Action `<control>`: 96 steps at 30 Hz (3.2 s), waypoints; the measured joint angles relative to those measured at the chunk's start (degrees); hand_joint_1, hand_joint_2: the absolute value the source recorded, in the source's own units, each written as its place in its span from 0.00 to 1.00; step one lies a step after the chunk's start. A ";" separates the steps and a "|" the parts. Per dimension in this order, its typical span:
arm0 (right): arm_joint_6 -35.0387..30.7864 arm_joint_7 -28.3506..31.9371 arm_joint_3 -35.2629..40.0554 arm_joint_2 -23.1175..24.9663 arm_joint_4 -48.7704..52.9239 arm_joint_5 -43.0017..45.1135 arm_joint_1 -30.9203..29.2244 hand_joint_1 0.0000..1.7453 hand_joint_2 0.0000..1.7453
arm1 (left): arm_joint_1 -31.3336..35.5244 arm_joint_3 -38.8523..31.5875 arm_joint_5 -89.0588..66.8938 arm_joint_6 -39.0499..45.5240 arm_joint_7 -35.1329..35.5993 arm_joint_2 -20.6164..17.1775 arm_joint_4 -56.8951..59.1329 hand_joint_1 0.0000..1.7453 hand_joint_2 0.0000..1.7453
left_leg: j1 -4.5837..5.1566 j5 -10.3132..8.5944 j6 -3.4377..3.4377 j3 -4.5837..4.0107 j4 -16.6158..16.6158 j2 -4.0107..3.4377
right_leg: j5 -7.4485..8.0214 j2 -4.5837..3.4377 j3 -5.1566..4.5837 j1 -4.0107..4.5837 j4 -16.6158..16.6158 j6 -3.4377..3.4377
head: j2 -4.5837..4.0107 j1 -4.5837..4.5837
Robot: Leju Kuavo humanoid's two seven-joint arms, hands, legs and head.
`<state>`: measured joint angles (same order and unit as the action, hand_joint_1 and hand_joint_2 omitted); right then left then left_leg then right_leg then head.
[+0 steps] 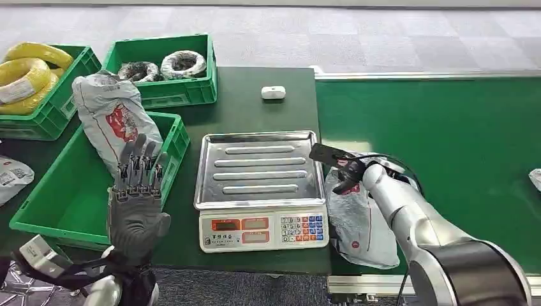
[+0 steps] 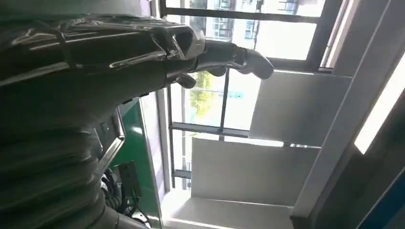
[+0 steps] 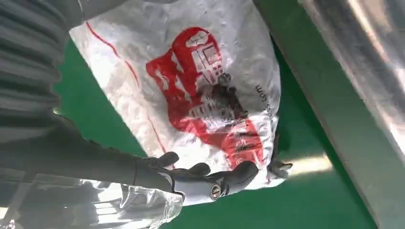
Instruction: Moved the parcel from conveyor to table for the left to box.
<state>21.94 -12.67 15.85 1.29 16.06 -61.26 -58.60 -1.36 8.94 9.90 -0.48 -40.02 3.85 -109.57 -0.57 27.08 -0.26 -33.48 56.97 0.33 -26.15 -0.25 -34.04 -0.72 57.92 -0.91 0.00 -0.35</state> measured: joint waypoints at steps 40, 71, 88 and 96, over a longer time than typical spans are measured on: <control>13.53 12.11 0.66 -2.89 -0.63 6.54 -4.62 0.00 1.00 | -1.62 -2.32 0.09 -0.87 0.00 0.07 -1.51 0.00 1.00 | 0.02 0.02 -0.01 0.02 0.00 -0.01 | 0.01 -0.06 0.02 -0.03 0.01 0.01 | 0.00 0.00; 16.90 33.36 -0.31 -28.09 0.74 14.62 2.27 0.00 1.00 | -5.26 -9.95 -0.48 -5.66 0.00 2.12 -5.51 0.00 1.00 | 0.01 0.06 0.10 -0.07 0.05 0.27 | -0.05 0.24 0.09 -0.01 -0.05 -0.06 | 0.00 -0.02; 19.02 33.59 15.46 -21.40 10.97 21.25 9.90 0.00 1.00 | -3.60 -9.75 -1.11 -3.19 0.00 2.58 -5.47 0.00 1.00 | -0.01 0.06 0.09 -0.04 0.04 0.23 | -0.05 0.21 0.08 0.02 -0.05 -0.06 | 0.00 -0.02; 20.68 33.53 22.78 -19.06 11.98 26.95 11.87 0.00 1.00 | -2.40 -8.94 -1.20 -2.51 0.00 2.62 -5.31 0.00 1.00 | -0.01 0.06 0.09 -0.02 0.04 0.16 | -0.05 0.18 0.09 0.01 -0.05 -0.06 | 0.00 -0.02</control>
<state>42.62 20.85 38.63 -17.77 28.04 -34.31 -46.73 -3.76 0.00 8.70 -2.99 -40.02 6.47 -114.88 -0.58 27.14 -0.17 -33.50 57.01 0.49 -26.20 -0.07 -33.95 -0.71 57.88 -0.96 0.00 -0.37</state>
